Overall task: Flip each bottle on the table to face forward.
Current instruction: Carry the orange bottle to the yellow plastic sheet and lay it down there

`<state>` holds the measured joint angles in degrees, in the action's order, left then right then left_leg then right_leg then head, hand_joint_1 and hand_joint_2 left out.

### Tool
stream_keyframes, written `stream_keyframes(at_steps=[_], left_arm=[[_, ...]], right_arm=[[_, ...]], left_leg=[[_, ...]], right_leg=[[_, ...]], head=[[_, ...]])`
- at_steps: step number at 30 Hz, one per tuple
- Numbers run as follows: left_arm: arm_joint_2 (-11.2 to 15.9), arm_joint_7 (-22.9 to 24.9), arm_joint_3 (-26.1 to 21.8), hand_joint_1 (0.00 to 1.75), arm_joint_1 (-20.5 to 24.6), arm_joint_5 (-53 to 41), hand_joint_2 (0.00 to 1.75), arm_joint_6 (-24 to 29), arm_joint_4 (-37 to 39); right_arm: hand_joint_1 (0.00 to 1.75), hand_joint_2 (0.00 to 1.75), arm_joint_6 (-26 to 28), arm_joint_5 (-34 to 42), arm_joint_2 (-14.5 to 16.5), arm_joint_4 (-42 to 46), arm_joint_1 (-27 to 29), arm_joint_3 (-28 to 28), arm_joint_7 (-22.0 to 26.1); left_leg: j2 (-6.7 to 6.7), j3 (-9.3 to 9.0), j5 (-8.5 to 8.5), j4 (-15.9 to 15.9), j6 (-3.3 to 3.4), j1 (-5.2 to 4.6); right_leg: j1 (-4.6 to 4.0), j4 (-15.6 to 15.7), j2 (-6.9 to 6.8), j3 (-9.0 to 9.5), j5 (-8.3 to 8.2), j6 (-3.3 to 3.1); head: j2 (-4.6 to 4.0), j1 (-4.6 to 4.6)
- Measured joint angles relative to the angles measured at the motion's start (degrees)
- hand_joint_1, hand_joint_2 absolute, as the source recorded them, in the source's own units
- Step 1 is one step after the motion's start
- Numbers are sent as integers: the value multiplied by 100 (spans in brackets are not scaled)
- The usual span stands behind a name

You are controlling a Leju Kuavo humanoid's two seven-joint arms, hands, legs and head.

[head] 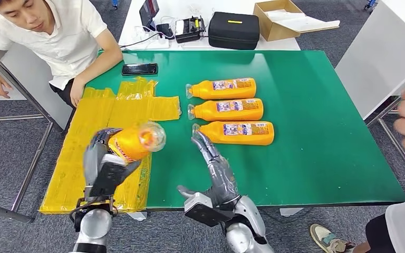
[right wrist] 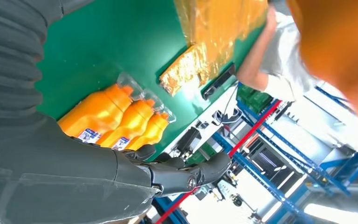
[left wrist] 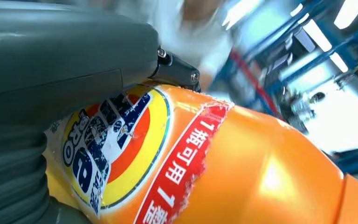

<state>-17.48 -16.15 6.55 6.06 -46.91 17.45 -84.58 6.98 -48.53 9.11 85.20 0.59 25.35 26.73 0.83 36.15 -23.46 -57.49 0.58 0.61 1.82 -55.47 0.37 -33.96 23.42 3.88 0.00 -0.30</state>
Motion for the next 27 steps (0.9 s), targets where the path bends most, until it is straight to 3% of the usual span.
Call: stream_keyframes(at_steps=[5, 6, 7, 8, 10, 11, 12, 21, 23, 27], left_arm=[[67, 695, -90, 175, 340, -2760, 175, 465, 344], [88, 790, -102, 164, 427, -3014, 175, 511, 493], [108, 850, -113, 136, 505, -3153, 175, 545, 637], [127, 885, -122, 132, 570, -3225, 175, 571, 765], [158, 911, -146, 142, 686, -3255, 175, 582, 989], [172, 913, -163, 170, 743, -3239, 175, 566, 1095], [188, 907, -189, 175, 811, -3209, 175, 547, 1220], [424, 710, -619, 175, 1541, -2944, 175, 523, 2921], [448, 744, -707, 159, 1624, -2920, 175, 510, 3201], [478, 915, -831, 68, 1748, -3042, 175, 483, 3619]], right_arm=[[0, 175, -24, 183, 28, -31, -97, -92, 212], [0, 175, -6, 219, 28, -58, -128, -97, 249], [0, 175, 10, 243, 29, -86, -157, -102, 274], [0, 175, 19, 257, 28, -113, -180, -106, 291], [0, 175, 25, 273, 27, -163, -217, -112, 311], [0, 175, 26, 286, 27, -186, -231, -114, 321], [0, 175, 28, 309, 27, -211, -246, -115, 334], [0, 175, 37, 507, 27, -496, -426, -138, 479], [0, 175, 37, 523, 27, -550, -434, -144, 486], [0, 175, 33, 556, 27, -633, -437, -150, 502]], left_leg=[[2, 0, 0, 0, 0, 0], [2, 0, 0, 0, 0, 0], [2, 0, 0, 0, 0, 0], [2, 0, 0, 0, 0, 0], [2, 1, 0, 0, 0, 0], [2, 1, 0, 0, 0, 0], [3, 1, 0, 0, 0, 0], [2, 1, 2, 0, -1, 1], [2, 1, 2, 0, -1, 0], [3, 3, 2, -1, -1, 0]], right_leg=[[0, 0, -1, 1, 0, 0], [0, 0, -1, 1, 0, 0], [0, -1, -1, 1, 0, 0], [0, -1, -1, 1, 0, 0], [0, -1, -1, 1, 0, 0], [0, -1, -1, 1, 0, 0], [0, -1, -1, 1, 0, 0], [0, -4, -1, 1, 0, 0], [0, -4, -1, 1, 0, 0], [0, -4, -1, 0, 0, 0]], head=[[0, 0], [0, 0], [0, -1], [0, -1], [0, -1], [0, -1], [0, -1], [0, -1], [0, -1], [0, -1]])
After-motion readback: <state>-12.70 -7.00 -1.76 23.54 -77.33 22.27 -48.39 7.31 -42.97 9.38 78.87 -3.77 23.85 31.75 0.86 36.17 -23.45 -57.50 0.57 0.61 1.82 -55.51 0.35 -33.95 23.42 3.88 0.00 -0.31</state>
